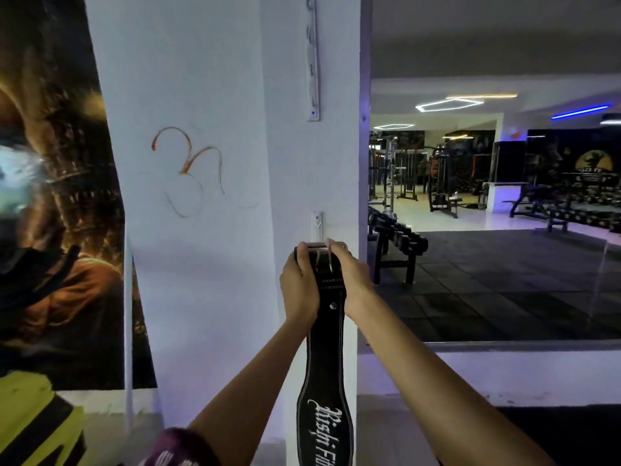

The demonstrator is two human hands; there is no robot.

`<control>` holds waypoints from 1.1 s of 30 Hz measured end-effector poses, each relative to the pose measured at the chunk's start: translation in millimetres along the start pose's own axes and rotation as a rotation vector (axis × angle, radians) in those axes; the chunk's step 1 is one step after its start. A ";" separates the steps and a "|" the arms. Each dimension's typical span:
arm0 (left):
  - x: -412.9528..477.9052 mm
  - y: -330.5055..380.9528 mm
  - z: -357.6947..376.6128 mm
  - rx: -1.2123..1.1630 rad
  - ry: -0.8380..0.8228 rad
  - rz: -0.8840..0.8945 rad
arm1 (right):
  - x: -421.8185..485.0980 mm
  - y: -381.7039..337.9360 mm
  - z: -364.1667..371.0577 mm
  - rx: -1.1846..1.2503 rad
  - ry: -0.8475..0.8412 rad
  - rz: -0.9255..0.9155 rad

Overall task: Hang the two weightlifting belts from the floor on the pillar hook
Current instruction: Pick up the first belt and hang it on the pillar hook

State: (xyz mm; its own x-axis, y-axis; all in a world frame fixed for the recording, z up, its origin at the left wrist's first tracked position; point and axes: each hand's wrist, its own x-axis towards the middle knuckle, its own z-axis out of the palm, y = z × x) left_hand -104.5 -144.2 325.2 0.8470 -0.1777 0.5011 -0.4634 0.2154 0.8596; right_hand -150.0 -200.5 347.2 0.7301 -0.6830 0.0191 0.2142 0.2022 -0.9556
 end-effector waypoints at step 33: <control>474.6 132.3 145.2 0.297 0.162 0.425 | 366.2 -310.1 153.3 -0.570 0.494 -1.015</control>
State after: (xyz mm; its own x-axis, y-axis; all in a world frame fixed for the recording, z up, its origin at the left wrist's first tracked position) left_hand 198.4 -339.4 691.3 0.5877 0.0216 0.8088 -0.8073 -0.0490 0.5880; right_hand 150.5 -405.7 695.6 0.0557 -0.5669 0.8219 0.1353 -0.8113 -0.5688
